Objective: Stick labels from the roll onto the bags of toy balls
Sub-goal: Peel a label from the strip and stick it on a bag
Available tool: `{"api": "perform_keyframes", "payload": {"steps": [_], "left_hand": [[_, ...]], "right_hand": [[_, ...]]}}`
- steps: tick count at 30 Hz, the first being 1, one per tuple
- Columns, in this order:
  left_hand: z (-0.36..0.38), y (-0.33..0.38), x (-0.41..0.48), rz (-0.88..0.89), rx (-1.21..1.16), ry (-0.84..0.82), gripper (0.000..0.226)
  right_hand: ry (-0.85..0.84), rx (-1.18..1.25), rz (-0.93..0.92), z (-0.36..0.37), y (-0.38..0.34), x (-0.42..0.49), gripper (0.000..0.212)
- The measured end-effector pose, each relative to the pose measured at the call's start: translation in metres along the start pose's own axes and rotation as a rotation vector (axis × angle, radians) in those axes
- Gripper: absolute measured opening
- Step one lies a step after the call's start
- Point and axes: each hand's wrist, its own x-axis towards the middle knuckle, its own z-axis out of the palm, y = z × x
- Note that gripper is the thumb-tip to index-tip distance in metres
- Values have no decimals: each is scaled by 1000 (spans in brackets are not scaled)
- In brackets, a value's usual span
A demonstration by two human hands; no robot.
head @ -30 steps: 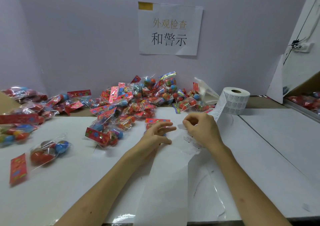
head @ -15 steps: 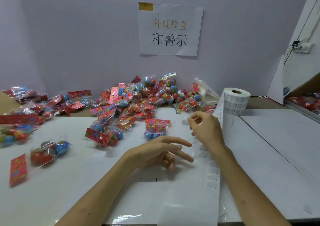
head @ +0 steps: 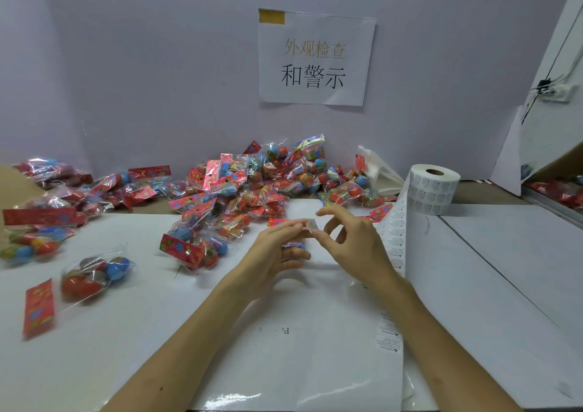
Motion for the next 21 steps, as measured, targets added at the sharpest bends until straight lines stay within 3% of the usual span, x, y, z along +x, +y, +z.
{"api": "perform_keyframes", "payload": {"steps": [15,21], "left_hand": [[-6,-4,4,105,0,121,32],[-3,-4,6,134,132,160,34]], "right_hand": [[-175,-6,-14,2,4,0,44],[-35,121,-32,2,6,1,25]]}}
